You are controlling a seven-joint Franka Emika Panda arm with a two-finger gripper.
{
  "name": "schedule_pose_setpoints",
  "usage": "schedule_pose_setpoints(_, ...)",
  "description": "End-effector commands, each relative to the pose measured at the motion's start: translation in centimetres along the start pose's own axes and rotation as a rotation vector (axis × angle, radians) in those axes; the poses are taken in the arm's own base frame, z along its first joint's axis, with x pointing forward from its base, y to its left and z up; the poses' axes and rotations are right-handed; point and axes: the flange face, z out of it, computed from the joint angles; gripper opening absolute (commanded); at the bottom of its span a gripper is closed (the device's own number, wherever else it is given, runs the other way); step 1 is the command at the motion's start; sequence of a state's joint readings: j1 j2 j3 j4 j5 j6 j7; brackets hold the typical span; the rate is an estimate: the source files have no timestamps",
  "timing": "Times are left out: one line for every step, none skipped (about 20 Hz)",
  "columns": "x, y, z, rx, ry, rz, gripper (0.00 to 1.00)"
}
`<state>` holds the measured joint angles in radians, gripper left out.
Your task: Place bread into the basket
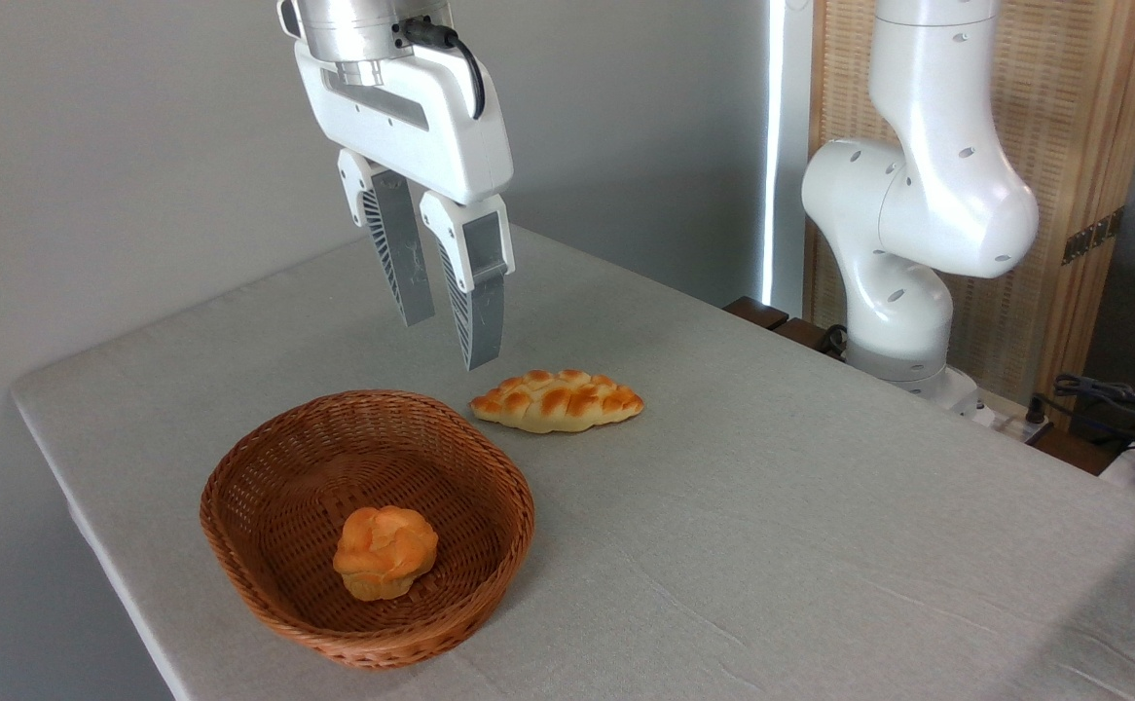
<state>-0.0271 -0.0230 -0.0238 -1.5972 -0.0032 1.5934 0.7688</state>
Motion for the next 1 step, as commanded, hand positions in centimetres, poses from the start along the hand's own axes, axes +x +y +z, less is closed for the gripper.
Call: schedule_pose_setpoints(-0.4, -0.34, -0.25, -0.01, -0.01, 0.0, 1.0)
